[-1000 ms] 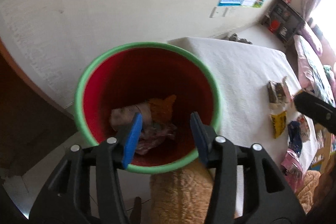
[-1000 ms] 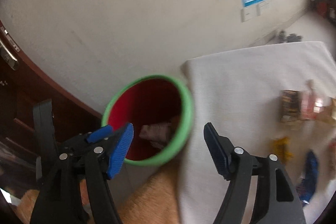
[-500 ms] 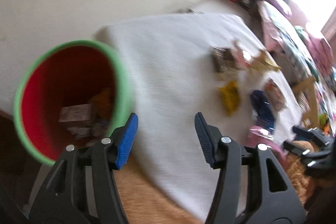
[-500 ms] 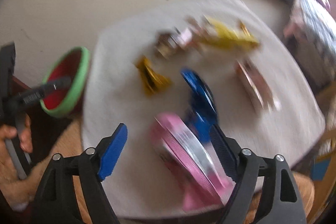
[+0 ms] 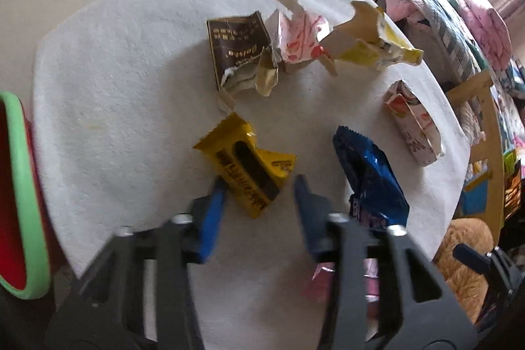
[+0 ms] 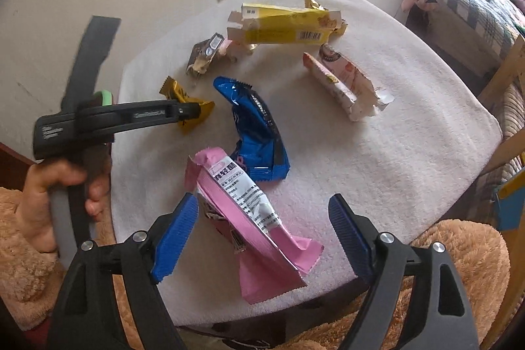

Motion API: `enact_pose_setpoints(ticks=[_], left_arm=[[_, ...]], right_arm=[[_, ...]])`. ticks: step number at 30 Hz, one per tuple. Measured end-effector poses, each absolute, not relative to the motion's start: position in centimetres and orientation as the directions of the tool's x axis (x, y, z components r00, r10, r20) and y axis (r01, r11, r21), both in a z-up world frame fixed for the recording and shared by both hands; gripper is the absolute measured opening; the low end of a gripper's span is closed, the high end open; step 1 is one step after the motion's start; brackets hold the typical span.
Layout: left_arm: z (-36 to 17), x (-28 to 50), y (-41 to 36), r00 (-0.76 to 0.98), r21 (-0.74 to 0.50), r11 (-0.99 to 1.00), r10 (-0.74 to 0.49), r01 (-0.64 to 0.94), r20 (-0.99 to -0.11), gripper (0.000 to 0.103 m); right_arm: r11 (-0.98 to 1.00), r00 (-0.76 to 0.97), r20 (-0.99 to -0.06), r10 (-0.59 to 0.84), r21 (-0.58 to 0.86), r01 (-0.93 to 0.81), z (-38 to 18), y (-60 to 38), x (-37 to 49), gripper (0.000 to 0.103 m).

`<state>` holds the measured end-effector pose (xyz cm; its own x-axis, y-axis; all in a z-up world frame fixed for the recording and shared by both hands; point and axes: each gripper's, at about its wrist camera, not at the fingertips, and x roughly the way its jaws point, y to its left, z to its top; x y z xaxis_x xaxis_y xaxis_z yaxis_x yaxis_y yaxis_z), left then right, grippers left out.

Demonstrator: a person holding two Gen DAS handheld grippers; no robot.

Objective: Collect trash
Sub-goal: 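Grasp the yellow snack wrapper with the left tool while the right tool grasps the pink-and-white paper bag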

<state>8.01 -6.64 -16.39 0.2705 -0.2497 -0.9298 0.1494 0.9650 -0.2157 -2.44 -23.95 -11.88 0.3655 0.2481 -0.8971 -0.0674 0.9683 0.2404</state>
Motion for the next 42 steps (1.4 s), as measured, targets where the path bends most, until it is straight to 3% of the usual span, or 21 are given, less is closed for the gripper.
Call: enact_pose_setpoints(ticks=[6, 12, 24, 26, 28, 33, 36, 41, 42], left_arm=[[-15.3, 6.7, -4.7, 0.297, -0.229, 0.96, -0.269, 0.163, -0.916, 0.031], [-14.0, 4.8, -2.4, 0.326, -0.151, 0.966, -0.215, 0.212, -0.921, 0.031], [-15.1, 2.4, -0.4, 0.3, -0.199, 0.967, -0.24, 0.16, -0.923, 0.032], [-15.3, 2.4, -0.6, 0.292, -0.203, 0.965, -0.244, 0.166, -0.925, 0.032], [-15.3, 2.3, -0.6, 0.286, -0.208, 0.963, -0.251, 0.171, -0.925, 0.032], [-15.5, 2.4, -0.6, 0.285, -0.212, 0.963, -0.252, 0.164, -0.925, 0.04], [-15.7, 2.5, -0.4, 0.286, -0.228, 0.963, -0.262, 0.146, -0.922, 0.046], [-15.7, 2.5, -0.4, 0.298, -0.233, 0.964, -0.262, 0.132, -0.918, 0.052], [-15.7, 2.5, -0.3, 0.3, -0.235, 0.964, -0.263, 0.129, -0.917, 0.052]], right_arm=[[0.967, 0.356, -0.899, 0.254, 0.25, -0.059, -12.3, -24.2, -2.3, 0.079], [0.968, 0.378, -0.894, 0.242, 0.248, -0.032, -12.2, -25.2, -1.4, 0.079], [0.998, 0.404, -0.915, -0.005, -0.029, -0.052, -14.2, -27.9, 8.0, 0.077], [0.998, 0.378, -0.926, 0.009, -0.013, -0.056, -14.9, -28.4, 9.2, 0.069], [0.998, 0.343, -0.938, 0.047, 0.03, -0.053, -15.7, -28.9, 9.6, 0.038], [0.997, 0.34, -0.937, 0.077, 0.079, -0.01, -15.4, -29.8, 8.9, 0.024], [0.991, 0.333, -0.935, 0.124, 0.134, 0.008, -15.2, -30.2, 8.2, 0.023], [0.984, 0.375, -0.914, 0.152, 0.174, 0.026, -14.1, -30.8, 7.2, 0.039], [0.985, 0.384, -0.911, 0.148, 0.173, 0.031, -13.9, -30.8, 7.2, 0.047]])
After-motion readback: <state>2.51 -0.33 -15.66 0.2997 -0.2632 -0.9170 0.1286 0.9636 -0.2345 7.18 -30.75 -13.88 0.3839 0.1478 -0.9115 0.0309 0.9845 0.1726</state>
